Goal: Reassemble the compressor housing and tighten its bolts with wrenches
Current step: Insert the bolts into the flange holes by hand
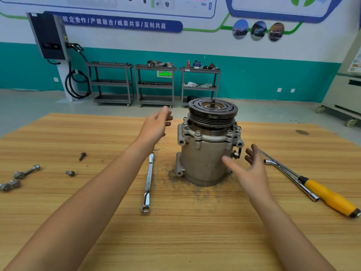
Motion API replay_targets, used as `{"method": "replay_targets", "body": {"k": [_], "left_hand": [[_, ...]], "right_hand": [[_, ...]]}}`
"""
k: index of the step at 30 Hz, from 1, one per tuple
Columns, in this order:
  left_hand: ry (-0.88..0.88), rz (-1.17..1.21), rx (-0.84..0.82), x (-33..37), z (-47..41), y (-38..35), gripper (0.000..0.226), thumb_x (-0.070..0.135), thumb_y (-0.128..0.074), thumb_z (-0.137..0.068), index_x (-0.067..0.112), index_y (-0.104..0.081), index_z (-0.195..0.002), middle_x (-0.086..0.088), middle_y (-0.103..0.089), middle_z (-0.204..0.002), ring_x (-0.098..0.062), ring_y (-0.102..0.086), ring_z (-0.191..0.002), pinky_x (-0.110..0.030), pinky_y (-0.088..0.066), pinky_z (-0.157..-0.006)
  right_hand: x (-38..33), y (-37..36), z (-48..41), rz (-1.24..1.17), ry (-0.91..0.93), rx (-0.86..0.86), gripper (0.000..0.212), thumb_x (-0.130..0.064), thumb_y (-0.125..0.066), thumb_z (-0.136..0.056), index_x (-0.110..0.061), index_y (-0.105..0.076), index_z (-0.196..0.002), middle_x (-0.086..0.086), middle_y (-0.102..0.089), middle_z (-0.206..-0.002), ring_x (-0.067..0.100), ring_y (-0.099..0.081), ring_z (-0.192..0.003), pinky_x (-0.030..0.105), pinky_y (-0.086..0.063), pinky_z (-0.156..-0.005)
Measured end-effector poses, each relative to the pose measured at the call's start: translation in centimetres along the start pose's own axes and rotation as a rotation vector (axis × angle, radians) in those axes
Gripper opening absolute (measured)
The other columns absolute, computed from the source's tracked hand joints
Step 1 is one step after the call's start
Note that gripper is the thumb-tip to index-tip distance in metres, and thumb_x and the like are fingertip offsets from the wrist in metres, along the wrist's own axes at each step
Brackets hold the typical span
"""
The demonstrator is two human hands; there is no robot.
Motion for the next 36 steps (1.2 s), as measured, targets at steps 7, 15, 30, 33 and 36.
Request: {"method": "replay_targets", "body": {"k": [7, 15, 30, 33, 36], "left_hand": [[0.232, 0.147, -0.086, -3.0, -0.7, -3.7, 0.037, 0.035, -0.032, -0.099, 0.012, -0.061, -0.093, -0.008, -0.065, -0.093, -0.019, -0.061, -0.084, -0.027, -0.049, -0.063], [-0.13, -0.119, 0.003, -2.3, 3.9, -0.3, 0.039, 0.031, -0.041, -0.096, 0.016, -0.067, -0.071, -0.001, -0.069, -0.079, -0.011, -0.064, -0.082, -0.033, -0.051, -0.079], [-0.48, -0.307, -0.047, -1.2, 10.2, -0.9, 0.015, 0.011, -0.059, -0.089, 0.026, -0.061, -0.086, 0.011, -0.056, -0.09, -0.001, -0.056, -0.085, -0.02, -0.046, -0.071], [-0.482, -0.3, -0.058, -1.5, 10.3, -0.7, 0.018, 0.008, -0.058, -0.089, 0.024, -0.061, -0.084, 0.006, -0.058, -0.089, 0.002, -0.055, -0.085, -0.012, -0.044, -0.067], [-0.475, -0.298, -0.084, -1.8, 10.3, -0.7, 0.016, 0.007, -0.057, -0.089, 0.02, -0.062, -0.085, 0.006, -0.059, -0.089, 0.003, -0.055, -0.085, -0.007, -0.042, -0.067]], "right_hand": [[-1.1, -2.9, 3.5, 0.052, 0.077, -0.083, 0.093, -0.031, -0.082, -0.066, -0.021, -0.031, -0.144, -0.008, -0.028, -0.146, 0.001, -0.028, -0.125, 0.019, -0.024, -0.101], [-1.0, -2.2, 1.8, -0.125, -0.07, -0.252, 0.073, -0.036, -0.074, -0.074, -0.024, -0.042, -0.139, -0.016, -0.047, -0.134, -0.002, -0.044, -0.121, 0.018, -0.037, -0.097], [-10.6, 1.5, 3.0, 0.168, 0.603, -0.059, 0.018, -0.01, -0.066, -0.086, -0.021, -0.069, -0.099, -0.018, -0.061, -0.088, -0.007, -0.058, -0.078, 0.006, -0.045, -0.07], [-11.4, 0.7, 2.6, 0.279, 0.658, -0.125, 0.015, -0.006, -0.068, -0.084, -0.008, -0.073, -0.098, -0.01, -0.062, -0.086, -0.008, -0.055, -0.08, 0.002, -0.04, -0.071], [-12.1, 0.6, 2.1, 0.356, 0.652, -0.206, 0.015, -0.007, -0.067, -0.084, -0.007, -0.074, -0.098, -0.008, -0.063, -0.085, -0.005, -0.056, -0.077, 0.003, -0.041, -0.069]]}}
Point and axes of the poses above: each hand's wrist, its own z-axis away from the middle knuckle, its own y-axis out of the back of the hand, x = y × z, the point moved 5 cm from there along -z, towards the middle knuckle
